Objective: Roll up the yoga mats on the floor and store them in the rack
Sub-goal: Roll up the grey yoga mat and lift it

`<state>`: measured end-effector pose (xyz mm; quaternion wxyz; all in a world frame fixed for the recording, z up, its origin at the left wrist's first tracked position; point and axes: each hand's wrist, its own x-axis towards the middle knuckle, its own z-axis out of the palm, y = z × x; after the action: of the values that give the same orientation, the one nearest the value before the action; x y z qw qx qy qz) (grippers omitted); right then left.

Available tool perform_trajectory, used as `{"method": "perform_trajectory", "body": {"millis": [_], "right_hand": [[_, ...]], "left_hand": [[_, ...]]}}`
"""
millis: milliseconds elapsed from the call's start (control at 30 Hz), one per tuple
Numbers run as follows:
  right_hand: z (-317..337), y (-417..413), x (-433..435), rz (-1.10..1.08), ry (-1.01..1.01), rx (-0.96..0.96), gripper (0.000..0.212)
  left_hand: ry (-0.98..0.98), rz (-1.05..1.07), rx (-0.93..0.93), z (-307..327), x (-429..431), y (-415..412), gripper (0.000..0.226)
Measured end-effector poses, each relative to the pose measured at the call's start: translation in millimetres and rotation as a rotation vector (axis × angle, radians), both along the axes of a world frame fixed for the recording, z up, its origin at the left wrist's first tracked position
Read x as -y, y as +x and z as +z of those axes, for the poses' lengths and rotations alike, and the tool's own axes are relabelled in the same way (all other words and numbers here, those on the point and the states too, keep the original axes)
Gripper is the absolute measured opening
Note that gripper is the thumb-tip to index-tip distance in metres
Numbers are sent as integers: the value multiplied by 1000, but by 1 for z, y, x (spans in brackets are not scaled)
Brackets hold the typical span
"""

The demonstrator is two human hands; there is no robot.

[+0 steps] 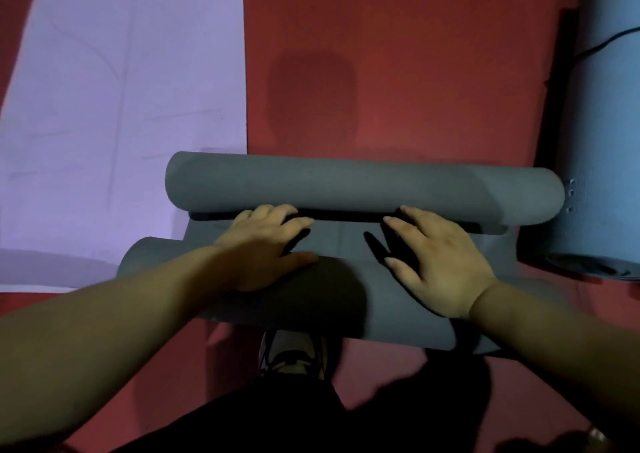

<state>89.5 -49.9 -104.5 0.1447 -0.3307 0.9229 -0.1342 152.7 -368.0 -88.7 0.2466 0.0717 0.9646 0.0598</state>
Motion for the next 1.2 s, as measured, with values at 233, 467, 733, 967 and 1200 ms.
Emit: {"method": "perform_trajectory", "body": {"millis": [233,467,733,967,1200], "right_hand": [[2,19,17,-120,17,35,75],[-2,-3,26,-153,35,92,81],[0,-8,28,-180,43,63,78],[6,10,27,-180,79,78,82],[6,-13,36,-199,93,89,82]], "left_hand": [[36,172,-66,-17,12,-12,86],[68,236,-129,-12,5,-3,78],[-100,94,-253,-11,-17,30,89],[-69,111,-217,-17,-9,8,90],[-53,154,-234,-12,-10,-3,87]]}}
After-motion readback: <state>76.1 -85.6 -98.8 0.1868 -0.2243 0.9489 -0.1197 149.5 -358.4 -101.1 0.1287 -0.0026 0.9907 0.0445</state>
